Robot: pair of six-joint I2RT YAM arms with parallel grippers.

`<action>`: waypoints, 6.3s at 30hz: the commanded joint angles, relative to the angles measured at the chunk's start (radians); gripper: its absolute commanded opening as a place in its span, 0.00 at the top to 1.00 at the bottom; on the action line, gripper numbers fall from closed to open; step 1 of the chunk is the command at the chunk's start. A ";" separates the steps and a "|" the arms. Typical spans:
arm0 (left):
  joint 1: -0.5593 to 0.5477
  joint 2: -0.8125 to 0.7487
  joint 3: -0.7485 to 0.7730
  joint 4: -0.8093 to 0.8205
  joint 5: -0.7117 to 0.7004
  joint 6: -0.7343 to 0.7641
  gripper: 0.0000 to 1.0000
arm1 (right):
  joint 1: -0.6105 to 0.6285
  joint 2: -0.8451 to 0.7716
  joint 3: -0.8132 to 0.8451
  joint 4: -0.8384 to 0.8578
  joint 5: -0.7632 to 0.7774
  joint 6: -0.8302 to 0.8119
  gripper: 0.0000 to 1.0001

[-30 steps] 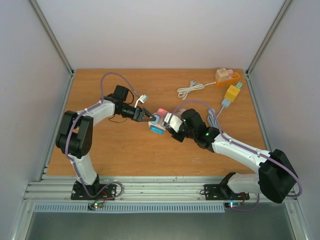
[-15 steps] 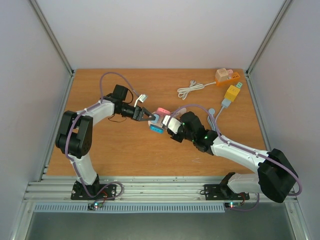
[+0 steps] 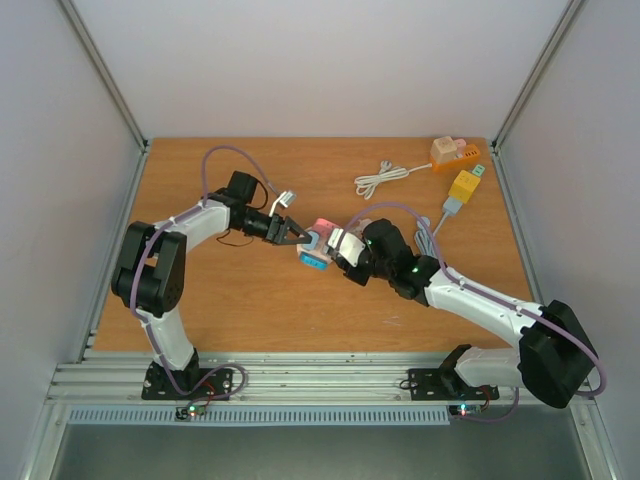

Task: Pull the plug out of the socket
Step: Remove the plug from the socket, then place the plug at the center of the board.

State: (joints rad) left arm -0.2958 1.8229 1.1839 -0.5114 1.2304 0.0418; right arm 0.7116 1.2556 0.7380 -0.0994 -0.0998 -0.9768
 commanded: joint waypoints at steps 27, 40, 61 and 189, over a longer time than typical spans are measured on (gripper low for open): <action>-0.005 0.018 0.036 -0.014 0.054 0.001 1.00 | -0.002 -0.057 -0.057 0.319 0.127 -0.083 0.99; -0.006 0.003 0.045 -0.072 0.041 0.084 1.00 | -0.010 -0.061 0.013 0.146 0.038 -0.021 0.99; -0.005 0.006 0.049 -0.056 -0.002 0.050 1.00 | -0.008 -0.066 -0.029 0.259 0.123 -0.068 0.99; 0.114 -0.125 0.119 -0.399 0.038 0.414 1.00 | -0.060 0.113 0.443 -0.332 -0.162 -0.019 0.19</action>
State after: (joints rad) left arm -0.1677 1.6955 1.2263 -0.7834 1.1427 0.3145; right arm 0.6136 1.3518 1.1584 -0.4206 -0.2813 -0.9653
